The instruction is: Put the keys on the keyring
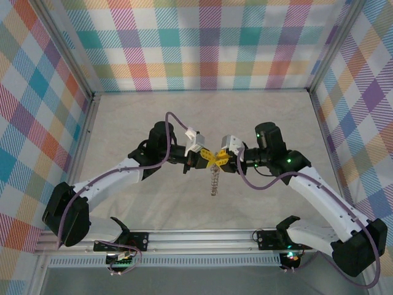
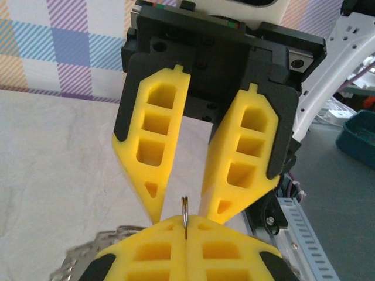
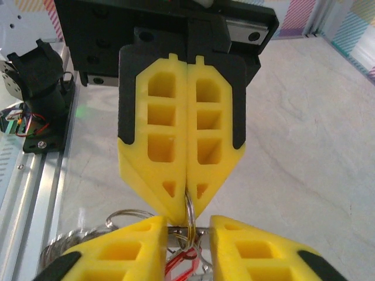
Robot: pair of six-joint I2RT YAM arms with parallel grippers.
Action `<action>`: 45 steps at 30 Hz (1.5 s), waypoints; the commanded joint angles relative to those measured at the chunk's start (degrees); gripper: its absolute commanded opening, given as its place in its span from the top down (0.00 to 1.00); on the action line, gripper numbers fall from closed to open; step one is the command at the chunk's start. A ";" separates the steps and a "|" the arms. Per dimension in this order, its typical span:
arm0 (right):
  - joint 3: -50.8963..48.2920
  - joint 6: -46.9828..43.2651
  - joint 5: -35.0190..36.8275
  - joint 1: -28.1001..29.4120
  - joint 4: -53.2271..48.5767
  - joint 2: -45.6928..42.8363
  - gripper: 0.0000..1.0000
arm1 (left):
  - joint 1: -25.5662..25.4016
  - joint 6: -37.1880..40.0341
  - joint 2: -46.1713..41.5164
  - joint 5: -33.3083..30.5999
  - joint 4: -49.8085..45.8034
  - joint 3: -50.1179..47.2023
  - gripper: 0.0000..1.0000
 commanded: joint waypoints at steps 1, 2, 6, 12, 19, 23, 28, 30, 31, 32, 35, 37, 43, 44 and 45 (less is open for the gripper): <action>-1.04 1.57 -5.57 -0.13 3.81 0.12 0.69 | -0.67 -4.51 -1.78 -2.09 10.69 -1.89 1.00; -1.46 2.19 -6.13 -0.26 4.74 -0.23 0.68 | -0.80 -5.12 -1.76 -2.84 11.58 -2.19 1.00; -3.38 5.11 -6.13 -2.41 8.37 -2.84 0.61 | -1.72 -3.70 -1.93 -4.00 9.77 -2.11 1.00; -5.78 6.14 -4.05 -6.28 7.92 -7.37 0.59 | -1.82 -2.21 -3.70 -5.21 7.01 -2.20 1.00; -9.40 8.81 -3.61 -6.29 11.28 -9.76 0.63 | -1.82 -3.28 -3.84 -7.31 6.10 -2.12 1.00; -11.19 14.61 -3.70 -5.96 17.36 -8.19 0.72 | -1.82 -4.89 -3.74 -9.75 6.65 -1.82 1.00; -11.40 13.93 -4.23 -3.28 18.45 -5.30 0.70 | -1.82 -6.66 -2.86 -10.39 7.49 -1.56 1.00; -11.93 13.89 -3.86 -2.57 19.66 -4.47 0.70 | -1.81 -7.04 -2.77 -10.24 7.94 -1.63 1.00; -12.20 13.89 -3.68 -2.32 20.26 -4.20 0.70 | -1.82 -7.06 -2.92 -9.96 8.16 -1.77 1.00; -12.41 14.00 -2.72 -2.01 20.87 -3.84 0.70 | -1.82 -7.04 -2.87 -9.58 8.45 -1.80 1.00; -13.06 13.39 -0.29 -1.54 21.68 -3.59 0.71 | -1.78 -7.00 -2.74 -8.37 8.85 -1.72 1.00; -13.68 12.81 1.16 -1.54 21.92 -3.88 0.70 | -1.68 -6.80 -2.64 -7.48 8.83 -1.55 1.00; -16.40 11.87 3.79 -1.54 21.84 -6.52 0.68 | -1.82 -6.64 -2.61 -6.84 8.15 -1.36 1.00; -17.00 11.91 3.82 -1.53 21.92 -7.16 0.68 | -1.82 -6.74 -2.72 -6.88 8.06 -1.28 1.00; -17.53 12.00 3.90 -1.58 21.86 -7.78 0.67 | -1.77 -6.68 -2.73 -6.90 8.01 -1.30 1.00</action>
